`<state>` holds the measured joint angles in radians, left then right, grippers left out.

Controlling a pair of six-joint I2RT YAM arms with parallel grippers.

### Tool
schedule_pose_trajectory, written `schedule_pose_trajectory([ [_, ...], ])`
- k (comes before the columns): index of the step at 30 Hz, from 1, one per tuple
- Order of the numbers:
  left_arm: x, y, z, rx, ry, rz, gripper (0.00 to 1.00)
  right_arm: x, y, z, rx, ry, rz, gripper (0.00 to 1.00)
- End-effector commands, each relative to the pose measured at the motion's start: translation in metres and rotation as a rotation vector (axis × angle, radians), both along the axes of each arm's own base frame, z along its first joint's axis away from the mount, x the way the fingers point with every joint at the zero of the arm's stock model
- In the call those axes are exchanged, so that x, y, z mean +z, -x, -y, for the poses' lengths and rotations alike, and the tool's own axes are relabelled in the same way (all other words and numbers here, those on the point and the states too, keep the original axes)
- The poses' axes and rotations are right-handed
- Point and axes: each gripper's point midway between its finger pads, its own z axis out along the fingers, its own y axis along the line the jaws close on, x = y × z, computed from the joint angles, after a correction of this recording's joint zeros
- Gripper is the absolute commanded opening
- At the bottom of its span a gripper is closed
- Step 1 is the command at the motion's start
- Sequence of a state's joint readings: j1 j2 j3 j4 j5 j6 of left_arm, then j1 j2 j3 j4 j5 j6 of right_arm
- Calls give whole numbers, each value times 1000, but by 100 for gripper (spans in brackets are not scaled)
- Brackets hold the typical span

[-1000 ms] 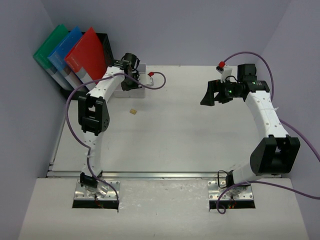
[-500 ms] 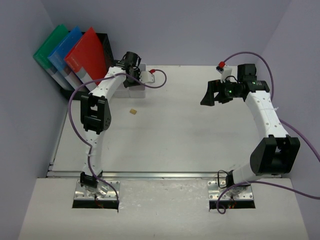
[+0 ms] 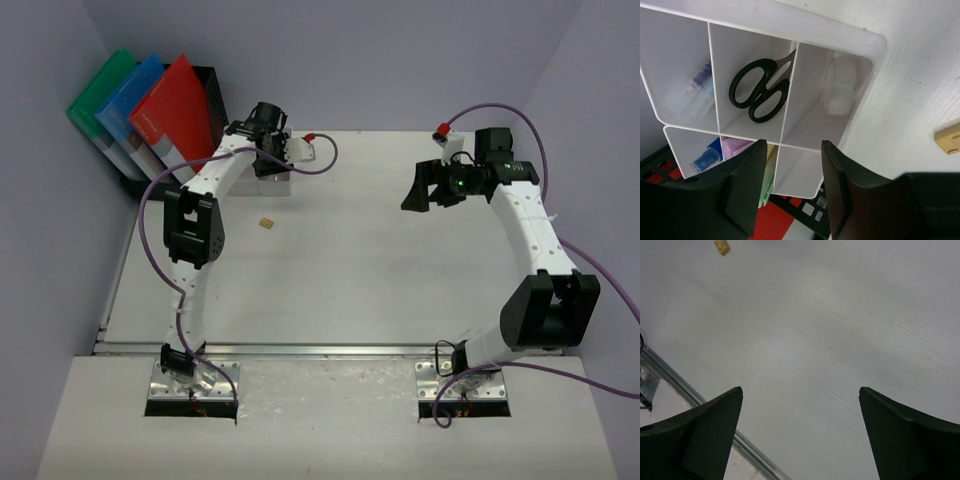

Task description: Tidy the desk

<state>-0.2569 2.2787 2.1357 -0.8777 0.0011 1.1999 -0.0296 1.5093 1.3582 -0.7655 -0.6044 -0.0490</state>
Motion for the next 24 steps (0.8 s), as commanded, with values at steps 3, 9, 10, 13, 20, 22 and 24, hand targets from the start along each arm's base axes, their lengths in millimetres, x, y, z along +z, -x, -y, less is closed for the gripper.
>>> schedule_pose_trajectory([
  [3,34,-11,11,33,68,96,48,18,-5,1,4,3,69,99],
  [9,83,7,20,163,264,114,44,19,-3,1,4,3,70,99],
  [10,89,19,25,252,362,87,43,17,-1,1,4,4,68,99],
  [13,92,43,32,402,517,31,44,14,0,1,1,5,64,99],
  [20,19,108,32,914,723,-179,45,17,-8,-1,-2,-11,56,99],
  [22,3,116,33,976,755,-201,47,17,-9,-2,-1,-20,48,99],
  [24,-14,120,29,1057,756,-206,48,18,-11,-2,1,-23,50,99],
])
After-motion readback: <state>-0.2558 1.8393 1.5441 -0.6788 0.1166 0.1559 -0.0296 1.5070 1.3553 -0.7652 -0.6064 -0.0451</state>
